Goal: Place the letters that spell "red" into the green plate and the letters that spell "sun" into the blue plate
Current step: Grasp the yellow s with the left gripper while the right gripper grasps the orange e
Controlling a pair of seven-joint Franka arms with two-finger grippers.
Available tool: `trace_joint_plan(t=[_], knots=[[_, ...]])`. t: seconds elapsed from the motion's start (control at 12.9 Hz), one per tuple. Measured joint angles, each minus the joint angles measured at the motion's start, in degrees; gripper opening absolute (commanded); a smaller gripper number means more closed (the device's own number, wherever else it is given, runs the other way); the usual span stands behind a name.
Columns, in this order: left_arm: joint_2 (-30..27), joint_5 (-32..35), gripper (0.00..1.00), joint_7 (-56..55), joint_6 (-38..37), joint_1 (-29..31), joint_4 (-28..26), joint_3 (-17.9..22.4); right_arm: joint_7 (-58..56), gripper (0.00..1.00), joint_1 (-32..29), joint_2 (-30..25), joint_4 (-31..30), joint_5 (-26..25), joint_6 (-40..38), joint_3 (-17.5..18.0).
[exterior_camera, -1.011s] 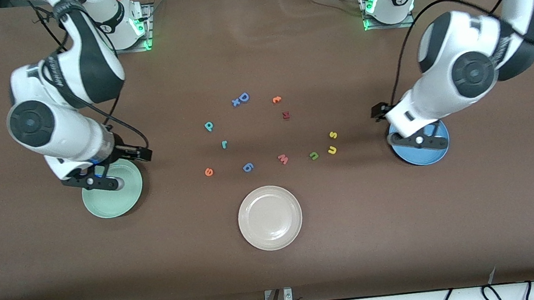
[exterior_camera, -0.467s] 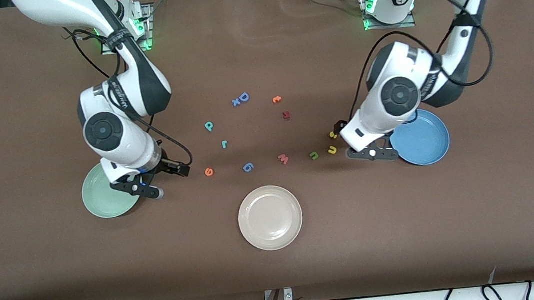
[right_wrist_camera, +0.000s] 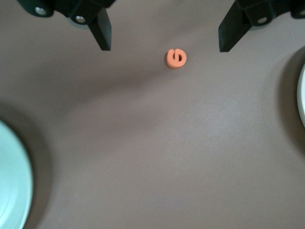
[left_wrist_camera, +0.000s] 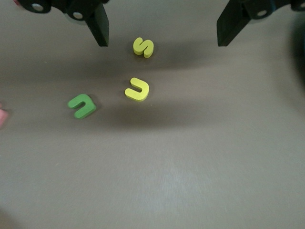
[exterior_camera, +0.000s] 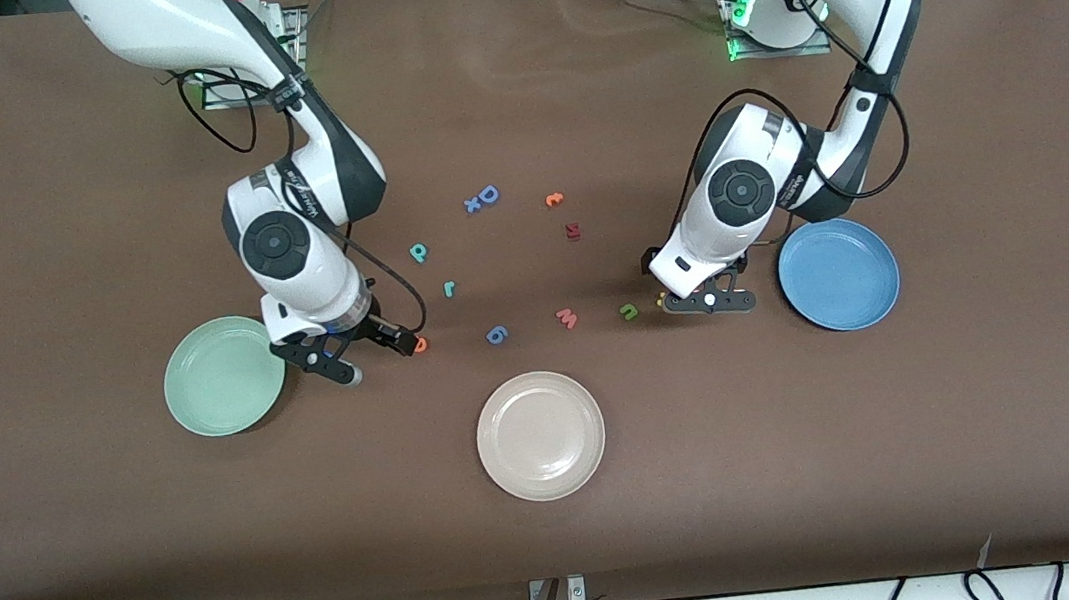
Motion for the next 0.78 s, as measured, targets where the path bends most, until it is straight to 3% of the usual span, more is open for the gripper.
trace_joint_plan(t=[0.39, 0.78], knots=[[3.6, 0.0, 1.00, -2.0, 5.5, -1.5, -1.3, 0.0, 3.5, 1.00, 1.3, 2.7, -2.5, 0.0, 7.3, 0.0], [4.6, 0.0, 0.99, -2.2, 6.4, -1.9, -2.4, 0.0, 5.4, 1.00, 2.1, 4.3, -2.6, 0.0, 9.1, 0.0]])
